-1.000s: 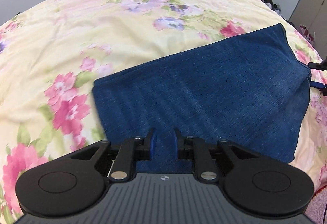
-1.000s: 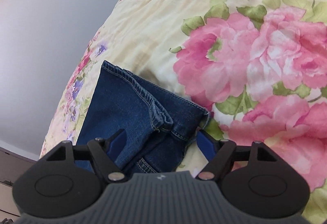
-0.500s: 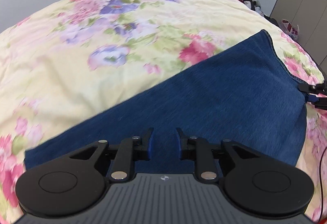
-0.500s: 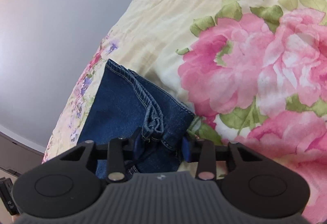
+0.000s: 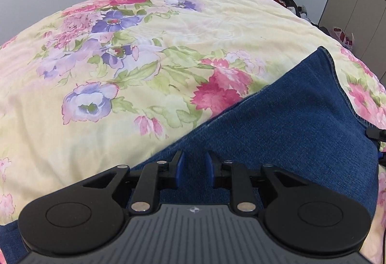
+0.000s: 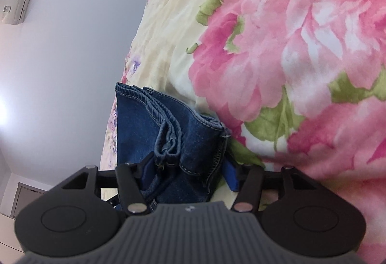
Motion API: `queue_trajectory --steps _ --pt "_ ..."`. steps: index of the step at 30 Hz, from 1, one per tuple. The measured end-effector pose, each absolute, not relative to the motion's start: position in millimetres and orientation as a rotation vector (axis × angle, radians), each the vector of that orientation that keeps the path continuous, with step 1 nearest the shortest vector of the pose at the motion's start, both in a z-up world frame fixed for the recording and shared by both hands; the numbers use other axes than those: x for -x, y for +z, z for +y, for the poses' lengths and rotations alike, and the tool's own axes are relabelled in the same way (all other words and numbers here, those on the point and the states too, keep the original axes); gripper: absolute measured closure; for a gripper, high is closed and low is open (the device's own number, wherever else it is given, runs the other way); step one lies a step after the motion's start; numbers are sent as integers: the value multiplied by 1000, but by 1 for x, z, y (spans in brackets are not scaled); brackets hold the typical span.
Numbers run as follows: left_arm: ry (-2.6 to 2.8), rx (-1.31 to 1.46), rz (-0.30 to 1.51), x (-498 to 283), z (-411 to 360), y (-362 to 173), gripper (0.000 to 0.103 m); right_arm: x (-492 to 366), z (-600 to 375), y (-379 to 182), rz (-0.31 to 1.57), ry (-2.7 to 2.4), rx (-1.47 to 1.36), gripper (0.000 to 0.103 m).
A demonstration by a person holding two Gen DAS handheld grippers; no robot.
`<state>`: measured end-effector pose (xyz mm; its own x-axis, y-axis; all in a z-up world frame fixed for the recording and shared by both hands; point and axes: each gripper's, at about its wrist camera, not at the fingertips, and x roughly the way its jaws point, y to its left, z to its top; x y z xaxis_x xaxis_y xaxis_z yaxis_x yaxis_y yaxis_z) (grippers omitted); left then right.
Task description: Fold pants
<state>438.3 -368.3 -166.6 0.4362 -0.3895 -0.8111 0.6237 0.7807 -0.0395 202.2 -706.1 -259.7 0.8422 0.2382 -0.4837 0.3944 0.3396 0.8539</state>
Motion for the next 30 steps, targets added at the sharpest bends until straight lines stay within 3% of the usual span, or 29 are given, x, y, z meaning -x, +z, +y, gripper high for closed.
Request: queue_trajectory --steps 3,6,15,17,21,25,30 --pt "-632 -289 922 -441 -371 -172 76 -207 -701 -251 587 -112 -1183 70" --pt "-615 -282 920 -438 -371 -169 76 -213 -696 -235 578 -104 -1112 74" --pt "-769 -265 963 -358 -352 -153 77 -224 -686 -177 582 -96 -949 76" --pt "-787 -261 962 -338 -352 -154 87 -224 -683 -169 583 -105 -927 77" --pt "-791 -253 986 -319 -354 -154 90 -223 -671 -148 585 -112 -857 78" --pt "-840 -262 1039 -308 -348 -144 88 -224 -651 -118 574 -100 -761 81" --pt "-792 -254 968 -309 -299 -102 87 -225 -614 -76 535 -71 -615 83"
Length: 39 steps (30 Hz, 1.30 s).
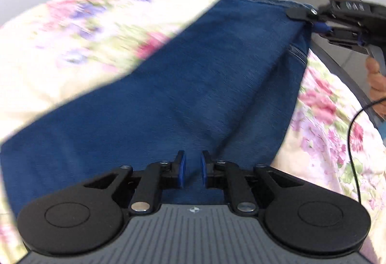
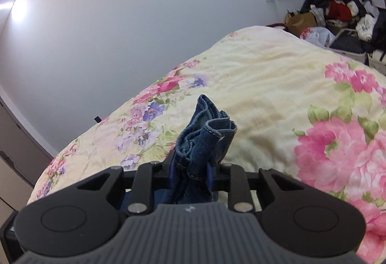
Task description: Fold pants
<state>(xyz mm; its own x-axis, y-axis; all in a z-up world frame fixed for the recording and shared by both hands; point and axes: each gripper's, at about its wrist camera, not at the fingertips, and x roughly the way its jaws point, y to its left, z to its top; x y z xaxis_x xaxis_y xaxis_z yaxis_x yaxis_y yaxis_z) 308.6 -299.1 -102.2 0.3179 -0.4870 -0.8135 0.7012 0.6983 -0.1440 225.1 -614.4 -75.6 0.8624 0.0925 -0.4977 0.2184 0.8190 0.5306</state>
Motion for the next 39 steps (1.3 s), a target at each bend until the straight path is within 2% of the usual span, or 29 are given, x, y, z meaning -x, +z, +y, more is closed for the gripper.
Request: queue_trajectory --steps 9,17,21,26,33,35,37,39 --pt "-475 -290 886 -327 -153 -37 87 -241 -515 -13 497 -8 -458 84" --pt "-317 -251 902 -330 -61 -32 87 -278 -401 -2 537 109 -395 85" --pt "-312 -206 922 -327 -40 -44 87 -294 -340 -21 599 199 -372 85" --pt "-333 -182 955 -323 -31 -64 87 -305 -270 -90 799 291 -320 86" --pt "-375 -171 991 -324 -27 -78 83 -303 -245 -158 984 339 -262 84" --pt "-380 -181 992 -323 -28 -78 81 -307 -247 -160 1019 350 -270 81" --pt "-381 -187 986 -322 -29 -73 78 -311 -244 -160 1052 368 -277 70" --pt "-380 -193 980 -320 -31 -67 75 -311 -236 -158 1063 380 -244 63"
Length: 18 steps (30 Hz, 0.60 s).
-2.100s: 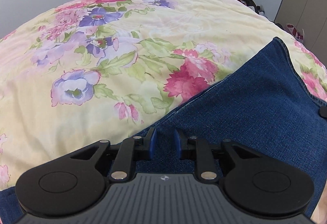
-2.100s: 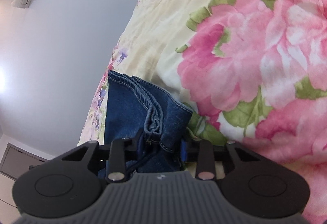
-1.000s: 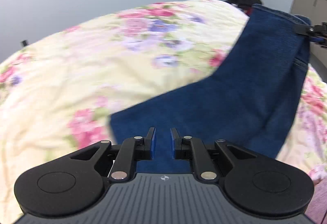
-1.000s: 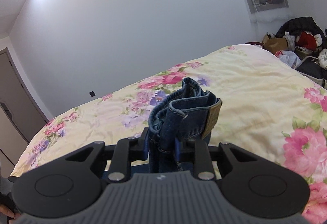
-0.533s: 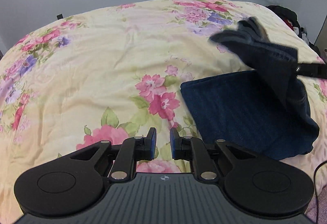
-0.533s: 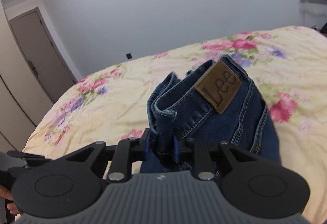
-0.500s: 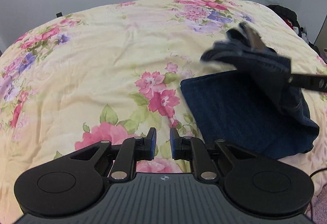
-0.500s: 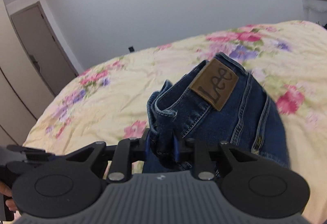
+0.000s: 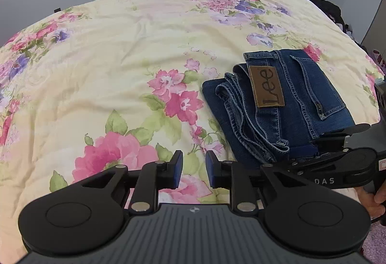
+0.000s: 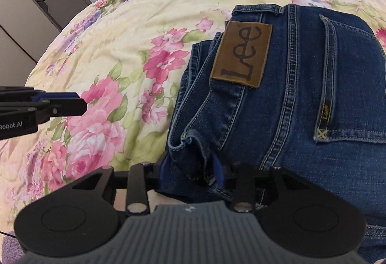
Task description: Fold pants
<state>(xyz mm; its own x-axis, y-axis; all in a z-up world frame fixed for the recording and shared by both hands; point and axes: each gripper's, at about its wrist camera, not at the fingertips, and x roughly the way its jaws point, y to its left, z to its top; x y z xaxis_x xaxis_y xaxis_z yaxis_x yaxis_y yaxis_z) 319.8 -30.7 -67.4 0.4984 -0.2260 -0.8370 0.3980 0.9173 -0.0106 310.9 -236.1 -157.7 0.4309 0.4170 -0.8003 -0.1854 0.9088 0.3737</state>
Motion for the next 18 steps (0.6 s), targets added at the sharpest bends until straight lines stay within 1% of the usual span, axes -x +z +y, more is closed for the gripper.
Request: queue_trajectory --steps 4,7,10,11,12,16,18 --pt "-374 -218 970 -313 -34 -55 72 -311 -227 -156 1072 367 -245 54" --pt "-374 -235 960 -307 -36 -48 68 -304 -223 -146 1062 386 -225 54" --pt "-373 -246 958 -303 -38 -45 67 -294 -222 -134 1059 458 -225 55" --pt "-373 -247 960 -302 -39 -45 67 -290 -222 -129 1051 475 -222 57" --pt "-373 -247 961 -301 -40 -45 67 -287 -222 -123 1034 478 -209 62" --pt "-393 -233 955 -297 -46 -44 67 -284 -237 -100 961 426 -156 63" --pt "-408 -212 951 -298 -51 -43 67 -288 -252 -93 939 385 -154 68"
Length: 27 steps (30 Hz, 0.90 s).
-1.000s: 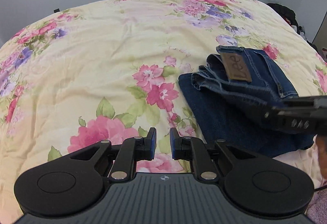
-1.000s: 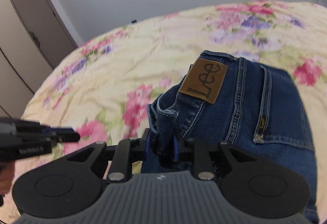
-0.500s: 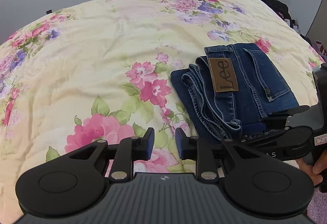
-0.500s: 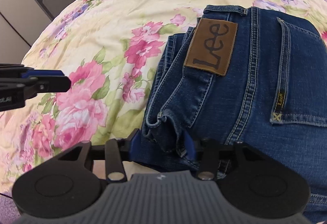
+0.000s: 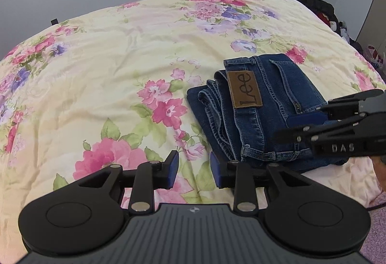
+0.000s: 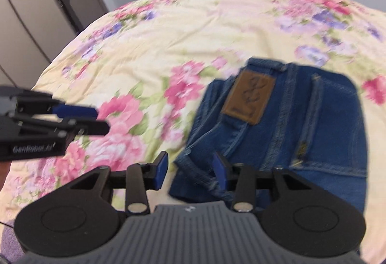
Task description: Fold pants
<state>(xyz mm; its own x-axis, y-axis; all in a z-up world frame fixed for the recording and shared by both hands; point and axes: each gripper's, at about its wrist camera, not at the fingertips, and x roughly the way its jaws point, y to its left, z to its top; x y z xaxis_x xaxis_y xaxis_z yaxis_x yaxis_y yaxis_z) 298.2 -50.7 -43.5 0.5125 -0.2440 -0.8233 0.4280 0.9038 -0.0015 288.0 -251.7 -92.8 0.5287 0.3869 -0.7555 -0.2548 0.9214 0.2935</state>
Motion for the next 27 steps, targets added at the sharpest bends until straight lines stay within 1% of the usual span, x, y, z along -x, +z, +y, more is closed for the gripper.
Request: queue_trajectory --steps 5,10,14,18,24,27 --pt "-445 -141 945 -309 -64 -47 67 -298 -293 -85 895 259 -95 77" --pt "-491 -60 943 -327 -76 -61 67 -307 -336 -93 885 176 -34 85" --pt "-494 21 932 -350 -80 -73 67 -316 -369 -101 879 147 -39 85" --pt "-495 164 956 -382 -82 -88 66 -328 -391 -112 871 148 -84 85" --pt "-504 292 987 -422 -97 -116 66 -347 -395 -149 932 219 -164 85" --pt "-507 316 1005 -438 -109 -131 62 -349 -390 -168 969 275 -180 85"
